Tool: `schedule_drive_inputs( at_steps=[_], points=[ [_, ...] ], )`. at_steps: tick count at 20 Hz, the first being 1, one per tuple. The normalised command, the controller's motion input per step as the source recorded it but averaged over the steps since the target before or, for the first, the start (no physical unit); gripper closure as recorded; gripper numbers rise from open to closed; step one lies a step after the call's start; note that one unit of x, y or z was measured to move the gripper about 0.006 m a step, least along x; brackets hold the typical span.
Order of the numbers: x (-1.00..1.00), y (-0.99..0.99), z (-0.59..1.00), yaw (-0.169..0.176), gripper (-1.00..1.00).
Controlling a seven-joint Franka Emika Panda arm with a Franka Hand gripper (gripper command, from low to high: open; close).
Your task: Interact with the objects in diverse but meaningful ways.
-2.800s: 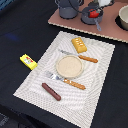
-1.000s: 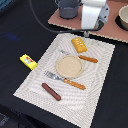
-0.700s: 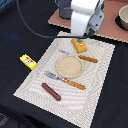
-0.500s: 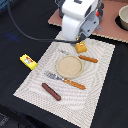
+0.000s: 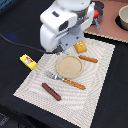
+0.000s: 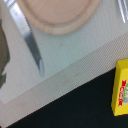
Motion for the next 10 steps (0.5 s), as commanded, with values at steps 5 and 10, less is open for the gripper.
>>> schedule_drive_inputs(
  at_steps=[5, 10],
  points=[
    [-1.00, -0.35, -0.39, -0.033, -1.00],
    [-1.00, -0.24, -0.36, -0.030, -1.00]
  ],
)
